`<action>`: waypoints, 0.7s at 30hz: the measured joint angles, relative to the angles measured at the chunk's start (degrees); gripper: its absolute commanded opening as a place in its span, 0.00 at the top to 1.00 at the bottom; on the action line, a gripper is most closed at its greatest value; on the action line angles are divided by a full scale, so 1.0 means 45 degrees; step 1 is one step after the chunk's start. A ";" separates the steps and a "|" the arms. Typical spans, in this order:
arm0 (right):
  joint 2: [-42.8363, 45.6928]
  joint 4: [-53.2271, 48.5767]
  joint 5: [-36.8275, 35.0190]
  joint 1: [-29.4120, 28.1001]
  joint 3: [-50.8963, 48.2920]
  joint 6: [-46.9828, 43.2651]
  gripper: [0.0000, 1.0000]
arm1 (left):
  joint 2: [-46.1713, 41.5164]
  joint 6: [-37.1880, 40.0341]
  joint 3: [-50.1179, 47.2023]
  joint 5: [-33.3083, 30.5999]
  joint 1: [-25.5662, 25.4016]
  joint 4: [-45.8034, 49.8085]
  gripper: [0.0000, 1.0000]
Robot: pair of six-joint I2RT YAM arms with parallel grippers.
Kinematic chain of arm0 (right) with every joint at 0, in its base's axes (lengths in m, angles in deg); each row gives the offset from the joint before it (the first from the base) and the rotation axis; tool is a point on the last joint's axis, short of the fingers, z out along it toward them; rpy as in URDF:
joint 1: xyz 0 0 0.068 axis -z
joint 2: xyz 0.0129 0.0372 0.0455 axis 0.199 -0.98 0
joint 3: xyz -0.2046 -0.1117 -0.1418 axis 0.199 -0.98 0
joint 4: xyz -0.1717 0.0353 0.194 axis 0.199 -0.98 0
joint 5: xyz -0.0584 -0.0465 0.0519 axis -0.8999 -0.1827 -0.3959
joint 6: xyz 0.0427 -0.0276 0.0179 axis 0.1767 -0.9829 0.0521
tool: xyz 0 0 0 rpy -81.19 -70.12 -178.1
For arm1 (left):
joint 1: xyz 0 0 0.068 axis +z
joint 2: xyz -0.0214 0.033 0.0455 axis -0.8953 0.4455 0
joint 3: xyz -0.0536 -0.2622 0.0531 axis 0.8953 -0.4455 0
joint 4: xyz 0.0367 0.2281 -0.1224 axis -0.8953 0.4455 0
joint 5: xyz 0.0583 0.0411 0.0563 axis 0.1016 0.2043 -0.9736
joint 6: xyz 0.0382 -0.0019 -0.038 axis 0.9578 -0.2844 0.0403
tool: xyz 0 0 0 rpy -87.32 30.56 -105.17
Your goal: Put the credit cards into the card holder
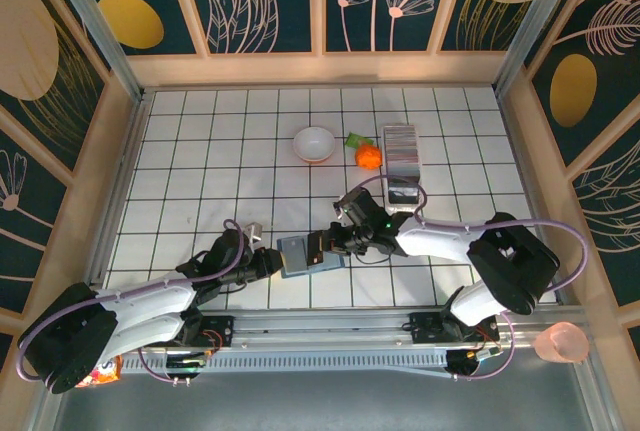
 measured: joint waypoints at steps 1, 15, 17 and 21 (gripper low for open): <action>0.0000 0.0117 0.0024 -0.0005 -0.0068 0.0058 1.00 | 0.0000 0.0005 0.0000 0.0005 0.0000 0.0000 0.80; 0.0000 0.1243 0.0481 -0.0034 -0.0461 0.0675 1.00 | 0.0058 -0.0005 0.0000 0.0005 0.0000 -0.0010 0.84; 0.0000 0.1394 0.0544 -0.0039 -0.0554 0.0753 1.00 | 0.0073 -0.0005 0.0000 0.0005 0.0000 -0.0024 0.85; 0.0000 0.1851 0.0714 -0.0049 -0.0816 0.1044 1.00 | 0.0243 -0.0010 0.0000 0.0010 0.0000 -0.0121 0.87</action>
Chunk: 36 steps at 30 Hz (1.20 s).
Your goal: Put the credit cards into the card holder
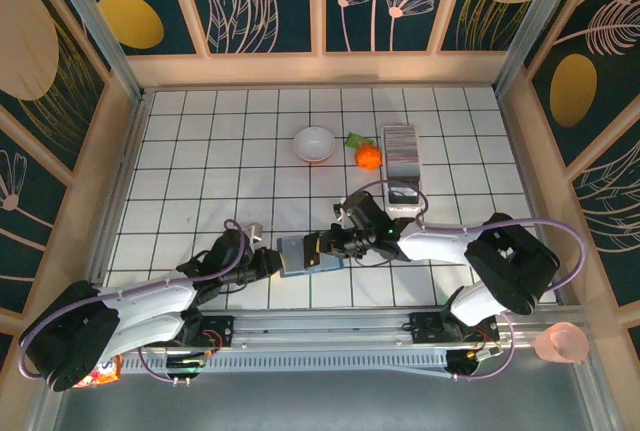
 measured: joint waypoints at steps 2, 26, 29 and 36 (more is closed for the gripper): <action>0.0000 0.0189 0.0010 -0.0010 -0.0136 0.0146 1.00 | 0.0083 0.0000 0.0000 0.0000 0.0000 -0.0068 0.87; 0.0063 0.0889 -0.0466 0.0214 -0.0330 0.0578 1.00 | 0.0160 -0.0034 -0.0005 0.0029 0.0000 -0.0170 0.94; 0.0049 0.0962 -0.0432 0.0160 -0.0340 0.0665 1.00 | 0.0160 -0.0039 -0.0010 0.0034 0.0000 -0.0170 0.95; -0.0049 0.1049 -0.0403 0.0044 -0.0495 0.0743 1.00 | 0.0160 -0.0049 -0.0078 0.0029 0.0000 -0.0223 0.97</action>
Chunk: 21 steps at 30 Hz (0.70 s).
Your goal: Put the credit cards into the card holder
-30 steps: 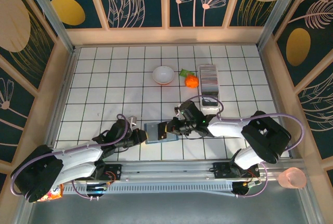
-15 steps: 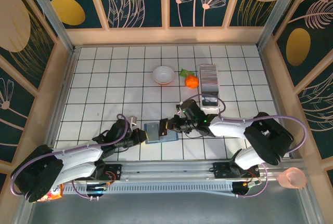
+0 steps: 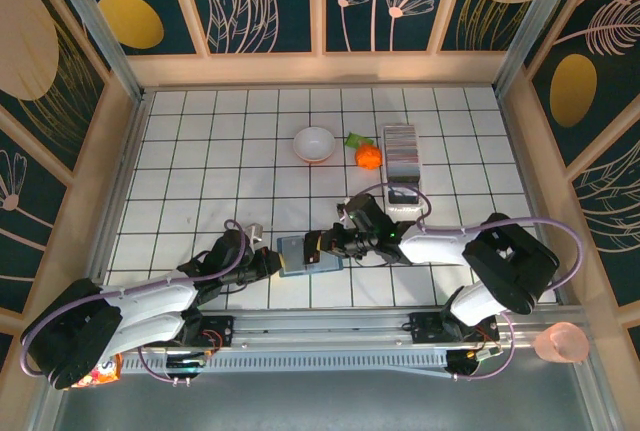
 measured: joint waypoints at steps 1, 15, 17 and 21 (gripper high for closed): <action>0.0000 0.0005 0.0005 -0.0010 -0.0005 0.0015 1.00 | 0.0010 -0.0034 -0.0010 0.0000 0.0000 -0.0034 0.97; -0.0515 0.0010 0.0432 -0.0316 0.0073 0.0010 1.00 | 0.0170 -0.0039 -0.0087 -0.0005 0.0000 -0.0223 0.99; -0.0627 0.0010 0.0486 -0.0321 0.0151 0.0010 1.00 | 0.0194 -0.0039 -0.0092 -0.0005 0.0000 -0.0238 0.99; -0.0709 0.0000 0.0559 -0.0325 0.0296 0.0000 1.00 | 0.0214 -0.0039 -0.0092 -0.0005 0.0000 -0.0248 0.99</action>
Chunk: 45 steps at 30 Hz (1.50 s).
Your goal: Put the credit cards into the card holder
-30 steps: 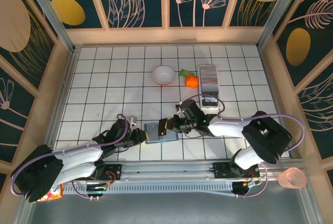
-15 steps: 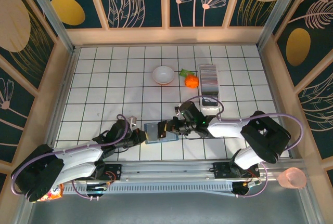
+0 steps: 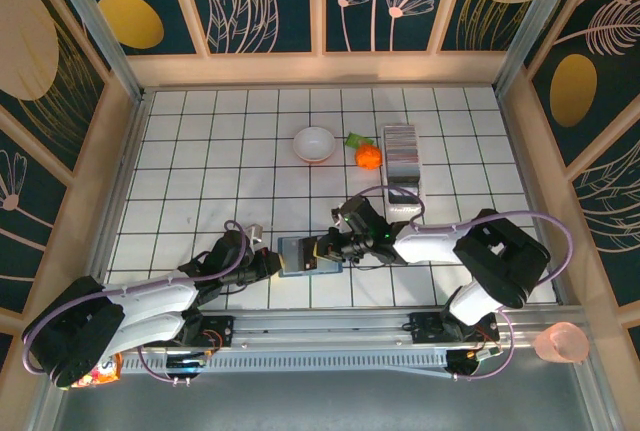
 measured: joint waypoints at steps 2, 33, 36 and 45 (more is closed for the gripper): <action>-0.0189 -0.0005 0.0078 -0.0015 0.0175 -0.0005 1.00 | 0.0015 0.0000 0.0000 -0.0010 0.0000 0.0005 0.99; -0.1375 -0.4818 -0.2880 -0.1443 0.3837 -0.1399 0.53 | -0.0311 0.0000 -0.0146 -0.0073 0.0000 -0.0024 0.98; -0.0753 -0.5425 -0.3842 -0.1627 0.3837 -0.1292 0.51 | -0.0471 0.0000 -0.0185 -0.0078 0.0000 0.0029 0.97; -0.0301 -0.6581 -0.5591 -0.2225 0.3381 -0.0529 0.49 | -0.0685 0.0005 -0.0219 -0.0078 0.0000 0.0083 0.94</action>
